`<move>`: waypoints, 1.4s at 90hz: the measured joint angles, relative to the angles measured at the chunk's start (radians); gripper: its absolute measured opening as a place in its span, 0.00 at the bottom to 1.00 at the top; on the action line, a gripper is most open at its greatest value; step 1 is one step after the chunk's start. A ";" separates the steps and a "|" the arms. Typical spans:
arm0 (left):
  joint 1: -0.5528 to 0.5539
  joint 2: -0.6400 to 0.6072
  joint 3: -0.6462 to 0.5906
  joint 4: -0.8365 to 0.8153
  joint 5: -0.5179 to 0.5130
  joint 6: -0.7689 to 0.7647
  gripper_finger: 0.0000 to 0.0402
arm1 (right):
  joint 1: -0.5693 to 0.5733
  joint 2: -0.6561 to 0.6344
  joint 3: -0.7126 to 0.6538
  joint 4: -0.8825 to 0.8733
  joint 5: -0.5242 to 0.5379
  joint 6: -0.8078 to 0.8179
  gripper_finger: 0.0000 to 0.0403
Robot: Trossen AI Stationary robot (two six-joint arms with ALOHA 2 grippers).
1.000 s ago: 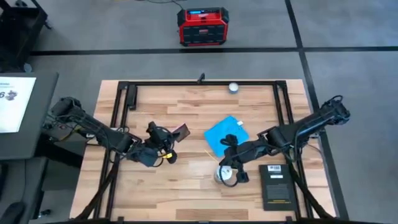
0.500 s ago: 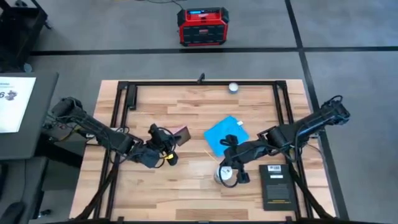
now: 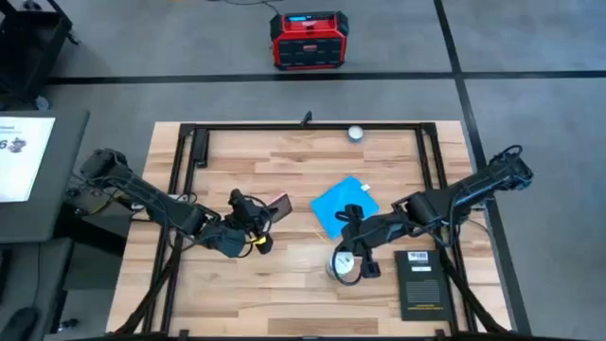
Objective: Apply microfiber cloth
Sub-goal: Spray the device using the spray bottle
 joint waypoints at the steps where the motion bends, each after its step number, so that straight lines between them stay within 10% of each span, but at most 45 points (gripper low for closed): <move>1: 0.001 0.002 0.001 0.003 0.000 -0.001 0.01 | 0.000 0.000 0.000 0.000 0.000 0.000 0.00; 126: -0.001 0.051 0.000 0.029 0.015 -0.034 0.01 | -0.018 0.048 -0.001 0.011 -0.027 -0.028 0.00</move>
